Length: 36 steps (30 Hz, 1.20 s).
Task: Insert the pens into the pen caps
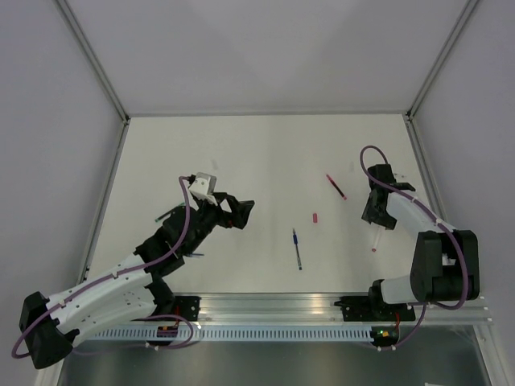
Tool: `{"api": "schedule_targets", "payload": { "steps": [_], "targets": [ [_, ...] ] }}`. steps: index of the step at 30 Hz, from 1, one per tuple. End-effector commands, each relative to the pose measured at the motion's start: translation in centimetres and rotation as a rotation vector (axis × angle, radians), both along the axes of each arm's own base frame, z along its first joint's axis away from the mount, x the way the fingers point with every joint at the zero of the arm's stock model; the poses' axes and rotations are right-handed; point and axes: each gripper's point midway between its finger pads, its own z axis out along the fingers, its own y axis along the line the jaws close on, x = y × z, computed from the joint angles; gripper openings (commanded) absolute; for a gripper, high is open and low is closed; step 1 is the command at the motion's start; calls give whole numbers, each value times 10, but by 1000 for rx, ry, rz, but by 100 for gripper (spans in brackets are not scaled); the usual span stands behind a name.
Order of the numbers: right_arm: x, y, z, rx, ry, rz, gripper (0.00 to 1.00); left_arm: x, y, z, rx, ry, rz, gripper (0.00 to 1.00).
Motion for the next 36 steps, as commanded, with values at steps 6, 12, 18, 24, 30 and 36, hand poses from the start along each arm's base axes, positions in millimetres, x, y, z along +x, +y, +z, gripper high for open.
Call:
{"api": "schedule_targets", "payload": {
  "steps": [6,12,18,24,30,36],
  "targets": [
    [-14,12,-16,77,24,-70,56,0,4,14,-32,-38,16,100],
    [-19,13,-38,88,86,-86,55,2,10,13,-35,-52,40,100],
    [-20,19,-52,123,108,-70,50,1,8,13,-32,-52,35,100],
    [-24,26,-56,161,122,-49,40,2,9,13,-31,-52,35,100],
    [-30,40,-62,238,148,-24,31,1,7,13,-30,-53,26,100],
    [-28,50,-65,292,143,10,11,-7,-6,12,-40,-75,-62,100]
  ]
}}
